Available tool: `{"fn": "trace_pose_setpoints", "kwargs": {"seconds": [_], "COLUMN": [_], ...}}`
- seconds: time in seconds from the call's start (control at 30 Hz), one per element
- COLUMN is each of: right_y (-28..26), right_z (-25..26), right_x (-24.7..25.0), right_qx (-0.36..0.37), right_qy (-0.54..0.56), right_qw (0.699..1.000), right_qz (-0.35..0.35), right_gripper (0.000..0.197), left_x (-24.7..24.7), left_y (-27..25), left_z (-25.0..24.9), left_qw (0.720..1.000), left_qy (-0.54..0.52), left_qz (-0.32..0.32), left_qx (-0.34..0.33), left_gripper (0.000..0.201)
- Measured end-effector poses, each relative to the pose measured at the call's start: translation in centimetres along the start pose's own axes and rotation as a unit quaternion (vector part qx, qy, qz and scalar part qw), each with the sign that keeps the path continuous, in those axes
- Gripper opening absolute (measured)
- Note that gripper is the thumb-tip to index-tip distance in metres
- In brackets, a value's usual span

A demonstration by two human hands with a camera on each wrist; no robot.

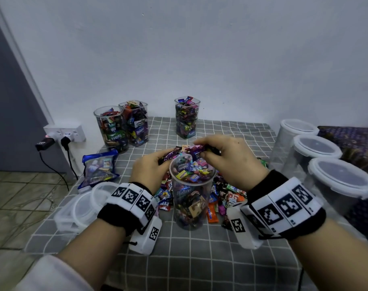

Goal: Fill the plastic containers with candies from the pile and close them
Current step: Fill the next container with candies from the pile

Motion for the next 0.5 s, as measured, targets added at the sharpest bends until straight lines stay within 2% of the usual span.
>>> {"fn": "trace_pose_setpoints", "kwargs": {"seconds": [0.3,0.5], "right_y": [-0.6,-1.4], "right_z": [1.3,0.5], "right_x": [-1.4,-1.9], "right_qx": [0.044,0.011], "right_qy": [-0.025,0.012], "right_qw": [0.998,0.998], "right_qz": [0.032,0.059], "right_gripper": [0.035,0.044], "left_x": [2.0,2.9], "left_y": [0.0,0.0], "left_z": [-2.1,-4.1], "left_qw": [0.999,0.997], "left_qy": [-0.019,-0.017], "left_qz": [-0.026,-0.030], "left_qx": [-0.037,-0.068], "left_gripper": [0.027,0.029]}}
Point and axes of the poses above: each hand's wrist, its own y-axis towards the middle knuckle, its own x-axis out of the back of the hand, z = x × y, the point moved 7 cm from there along y, towards the middle knuckle
